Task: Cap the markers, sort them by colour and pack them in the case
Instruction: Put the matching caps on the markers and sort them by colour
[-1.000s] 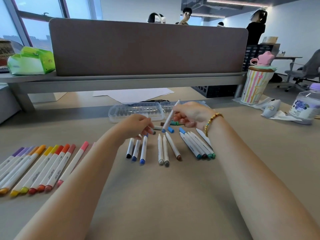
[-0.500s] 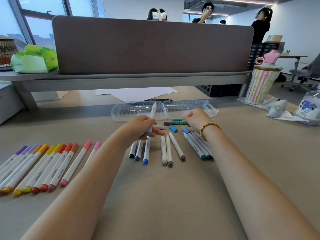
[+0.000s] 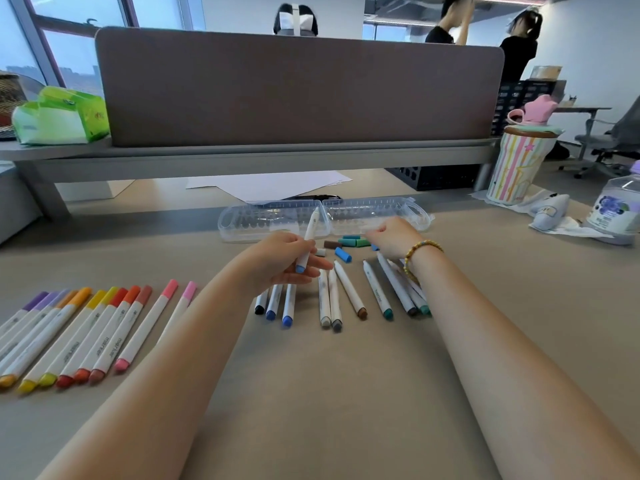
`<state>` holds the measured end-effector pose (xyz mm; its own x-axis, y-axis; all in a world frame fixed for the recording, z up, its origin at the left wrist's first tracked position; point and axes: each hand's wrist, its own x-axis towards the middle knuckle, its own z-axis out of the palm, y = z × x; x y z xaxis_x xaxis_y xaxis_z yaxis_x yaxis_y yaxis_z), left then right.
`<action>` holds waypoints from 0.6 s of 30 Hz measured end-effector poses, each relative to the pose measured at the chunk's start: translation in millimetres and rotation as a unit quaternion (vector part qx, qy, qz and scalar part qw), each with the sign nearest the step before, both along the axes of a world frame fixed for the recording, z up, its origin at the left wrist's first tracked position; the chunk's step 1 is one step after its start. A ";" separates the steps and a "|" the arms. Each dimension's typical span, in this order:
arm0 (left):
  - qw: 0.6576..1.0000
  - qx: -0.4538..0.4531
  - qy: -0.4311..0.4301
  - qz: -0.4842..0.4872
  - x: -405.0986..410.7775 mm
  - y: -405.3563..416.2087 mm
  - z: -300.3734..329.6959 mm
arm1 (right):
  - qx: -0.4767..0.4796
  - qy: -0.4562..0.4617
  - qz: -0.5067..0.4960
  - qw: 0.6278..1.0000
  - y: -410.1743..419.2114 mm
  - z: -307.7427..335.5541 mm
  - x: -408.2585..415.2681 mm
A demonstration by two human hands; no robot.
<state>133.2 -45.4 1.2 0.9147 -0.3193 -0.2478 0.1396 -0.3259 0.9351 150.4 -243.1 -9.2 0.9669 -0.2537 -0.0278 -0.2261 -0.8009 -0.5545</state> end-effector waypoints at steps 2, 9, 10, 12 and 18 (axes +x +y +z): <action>1.000 0.008 -0.003 -0.008 -1.9 -3.4 0.1 | 0.085 -0.027 0.006 0.996 -8.2 8.9 -6.9; 0.998 0.044 -0.031 -0.037 -9.8 -13.7 -0.5 | 0.449 -0.029 0.024 0.893 -21.5 9.5 -15.1; 0.997 0.056 -0.037 -0.045 -10.9 -14.4 -0.6 | 0.472 -0.022 0.035 0.881 -22.3 10.8 -15.9; 0.994 0.080 -0.042 -0.066 -12.7 -15.9 -0.9 | 0.499 -0.012 0.051 0.865 -24.5 12.1 -17.0; 0.985 0.128 -0.069 -0.097 -13.8 -18.7 -1.8 | 0.476 -0.015 0.073 0.876 -28.1 11.1 -22.7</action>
